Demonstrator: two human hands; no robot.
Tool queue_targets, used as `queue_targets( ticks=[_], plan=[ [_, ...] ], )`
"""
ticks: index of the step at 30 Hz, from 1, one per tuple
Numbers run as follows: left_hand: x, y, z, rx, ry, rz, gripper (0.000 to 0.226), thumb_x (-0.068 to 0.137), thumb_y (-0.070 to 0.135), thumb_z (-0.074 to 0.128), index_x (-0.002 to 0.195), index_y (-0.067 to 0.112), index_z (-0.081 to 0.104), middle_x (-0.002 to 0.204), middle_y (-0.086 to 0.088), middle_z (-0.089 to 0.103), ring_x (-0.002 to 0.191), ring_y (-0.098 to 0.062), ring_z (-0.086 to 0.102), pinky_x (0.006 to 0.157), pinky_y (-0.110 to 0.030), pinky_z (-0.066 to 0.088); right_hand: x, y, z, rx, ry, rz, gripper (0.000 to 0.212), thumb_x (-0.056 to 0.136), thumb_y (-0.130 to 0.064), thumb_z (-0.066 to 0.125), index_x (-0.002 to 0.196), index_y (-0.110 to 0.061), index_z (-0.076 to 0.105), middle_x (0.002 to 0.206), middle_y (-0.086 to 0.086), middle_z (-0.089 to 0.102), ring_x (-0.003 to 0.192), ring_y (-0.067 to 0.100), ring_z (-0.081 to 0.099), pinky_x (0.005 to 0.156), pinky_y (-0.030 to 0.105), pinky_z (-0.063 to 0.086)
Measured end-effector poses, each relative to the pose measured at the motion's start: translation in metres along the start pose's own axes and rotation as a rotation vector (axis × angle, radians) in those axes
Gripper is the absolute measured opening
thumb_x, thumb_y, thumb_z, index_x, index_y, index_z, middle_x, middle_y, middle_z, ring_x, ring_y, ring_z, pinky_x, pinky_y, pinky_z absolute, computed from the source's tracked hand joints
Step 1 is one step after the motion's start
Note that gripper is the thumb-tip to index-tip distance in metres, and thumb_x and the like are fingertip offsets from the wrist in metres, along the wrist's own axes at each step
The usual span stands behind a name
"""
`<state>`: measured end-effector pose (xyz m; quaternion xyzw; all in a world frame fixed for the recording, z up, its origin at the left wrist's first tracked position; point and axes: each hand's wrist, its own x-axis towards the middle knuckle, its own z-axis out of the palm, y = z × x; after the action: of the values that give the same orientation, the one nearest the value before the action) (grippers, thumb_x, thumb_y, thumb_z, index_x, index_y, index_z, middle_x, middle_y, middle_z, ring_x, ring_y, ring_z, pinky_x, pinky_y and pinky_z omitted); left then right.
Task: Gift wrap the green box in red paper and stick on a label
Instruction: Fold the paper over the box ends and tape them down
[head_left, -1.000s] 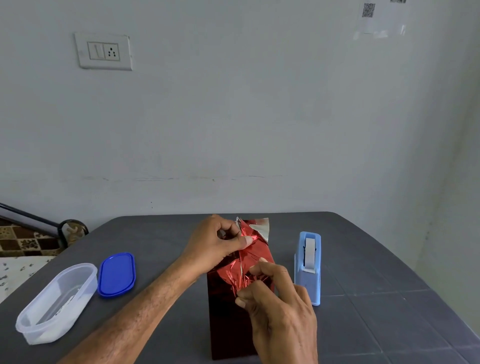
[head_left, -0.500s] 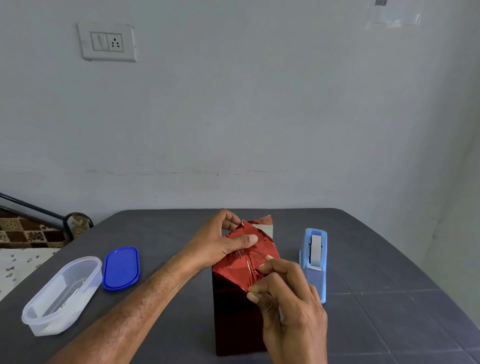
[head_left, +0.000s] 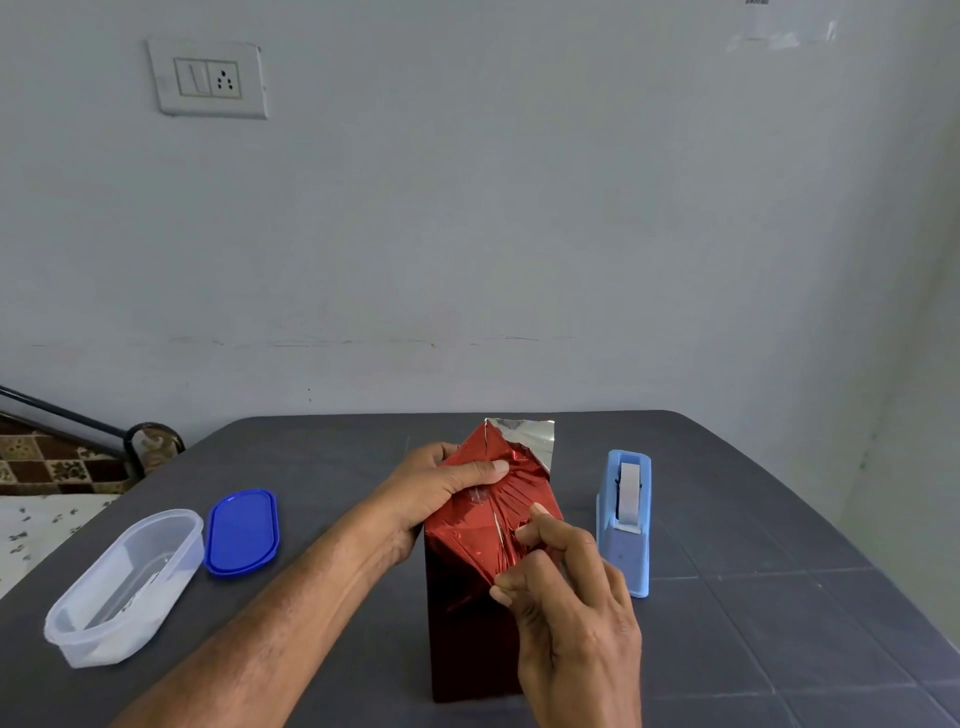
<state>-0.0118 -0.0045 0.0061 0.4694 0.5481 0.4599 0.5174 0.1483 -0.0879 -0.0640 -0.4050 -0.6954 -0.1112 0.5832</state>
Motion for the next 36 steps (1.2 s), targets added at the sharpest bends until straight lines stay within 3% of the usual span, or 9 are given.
queue_targets(
  ticks=[2,6,10,14,19,23,26,30,36],
  plan=[
    [0.0,0.0,0.001,-0.032,0.003,-0.005,0.075,0.057,0.035,0.095,0.121,0.01,0.065,0.102,-0.012,0.079,0.093,-0.029,0.078,0.083,-0.04,0.063,-0.001,0.002,0.001,-0.01,0.002,-0.023,0.011,0.085,-0.025,0.063,0.075,-0.029,0.062,0.121,-0.016,0.064,0.108,0.002,0.061,0.077,0.03,0.053],
    [-0.007,0.002,0.003,0.107,0.129,0.111,0.07,0.066,0.035,0.095,0.12,0.019,0.055,0.11,-0.004,0.071,0.085,-0.018,0.075,0.062,-0.025,0.058,-0.001,0.003,0.004,-0.03,-0.008,-0.027,0.011,0.086,-0.024,0.062,0.075,-0.028,0.063,0.124,-0.015,0.063,0.11,0.004,0.063,0.074,0.029,0.053],
    [-0.008,0.006,-0.001,0.641,0.349,0.465,0.073,0.063,0.057,0.091,0.111,0.031,0.044,0.119,0.009,0.044,0.104,-0.012,0.054,0.082,-0.029,0.05,-0.001,-0.001,0.002,-0.045,-0.05,-0.01,0.01,0.082,-0.025,0.063,0.074,-0.031,0.062,0.127,-0.015,0.063,0.099,0.004,0.06,0.071,0.027,0.051],
    [-0.015,0.013,0.005,0.937,0.416,0.655,0.045,0.067,0.064,0.083,0.088,0.038,0.053,0.103,0.015,0.044,0.104,-0.007,0.041,0.091,-0.033,0.03,-0.001,-0.002,0.0,-0.053,-0.104,0.002,0.023,0.078,-0.019,0.08,0.074,-0.032,0.061,0.128,-0.015,0.062,0.091,0.004,0.059,0.067,0.026,0.05],
    [-0.023,0.017,0.011,0.988,0.41,0.679,0.028,0.073,0.06,0.081,0.08,0.037,0.066,0.081,0.018,0.053,0.092,-0.004,0.048,0.086,-0.032,0.023,-0.002,-0.003,0.0,-0.041,-0.151,0.021,0.043,0.064,-0.013,0.095,0.074,-0.032,0.058,0.128,-0.015,0.063,0.081,0.004,0.056,0.062,0.025,0.048],
    [-0.026,0.017,0.01,0.959,0.429,0.711,0.035,0.074,0.054,0.083,0.084,0.037,0.055,0.076,0.016,0.055,0.085,0.002,0.05,0.086,-0.032,0.028,-0.003,-0.003,0.001,-0.046,-0.12,0.01,0.041,0.065,-0.013,0.094,0.073,-0.031,0.058,0.127,-0.014,0.064,0.079,0.003,0.054,0.061,0.025,0.049],
    [-0.028,0.019,0.012,1.008,0.417,0.726,0.024,0.077,0.051,0.082,0.082,0.037,0.064,0.073,0.017,0.056,0.086,0.002,0.051,0.086,-0.032,0.026,-0.002,-0.003,0.001,-0.046,-0.079,0.003,0.027,0.077,-0.021,0.083,0.074,-0.031,0.058,0.128,-0.015,0.062,0.082,0.001,0.051,0.061,0.025,0.05],
    [-0.03,0.022,0.015,1.102,0.426,0.714,0.017,0.082,0.053,0.078,0.086,0.038,0.072,0.076,0.023,0.059,0.088,0.002,0.047,0.084,-0.03,0.019,-0.002,-0.002,0.002,-0.07,-0.049,-0.001,0.01,0.084,-0.03,0.062,0.075,-0.034,0.057,0.131,-0.017,0.061,0.08,0.0,0.05,0.06,0.025,0.049],
    [-0.026,0.019,0.007,1.145,0.336,0.635,0.024,0.092,0.058,0.062,0.102,0.042,0.076,0.097,0.028,0.068,0.099,0.001,0.047,0.089,-0.03,0.021,-0.004,-0.001,0.002,-0.064,-0.058,0.016,0.021,0.077,-0.024,0.077,0.075,-0.034,0.059,0.131,-0.018,0.062,0.077,0.0,0.049,0.06,0.024,0.048]
  ],
)
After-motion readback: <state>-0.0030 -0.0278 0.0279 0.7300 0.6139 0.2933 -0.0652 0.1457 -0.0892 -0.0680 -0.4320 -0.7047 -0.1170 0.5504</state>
